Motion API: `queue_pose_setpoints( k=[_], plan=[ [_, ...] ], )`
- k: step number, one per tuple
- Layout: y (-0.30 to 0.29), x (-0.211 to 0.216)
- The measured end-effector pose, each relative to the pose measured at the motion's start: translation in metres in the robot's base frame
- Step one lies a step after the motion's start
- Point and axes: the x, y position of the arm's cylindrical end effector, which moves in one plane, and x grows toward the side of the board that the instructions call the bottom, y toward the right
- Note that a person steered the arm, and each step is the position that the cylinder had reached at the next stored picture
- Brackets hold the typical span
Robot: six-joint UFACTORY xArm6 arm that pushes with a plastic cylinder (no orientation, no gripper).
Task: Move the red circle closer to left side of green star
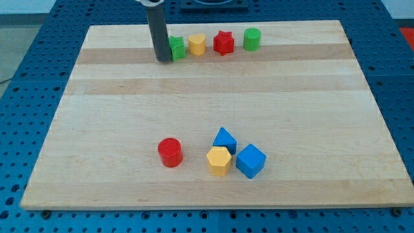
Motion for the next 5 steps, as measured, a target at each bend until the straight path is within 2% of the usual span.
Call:
queue_pose_setpoints(
  k=[1, 3, 4, 5],
  plan=[
    [0.009, 0.016],
    [0.02, 0.004],
    [0.02, 0.045],
    [-0.009, 0.128]
  ],
)
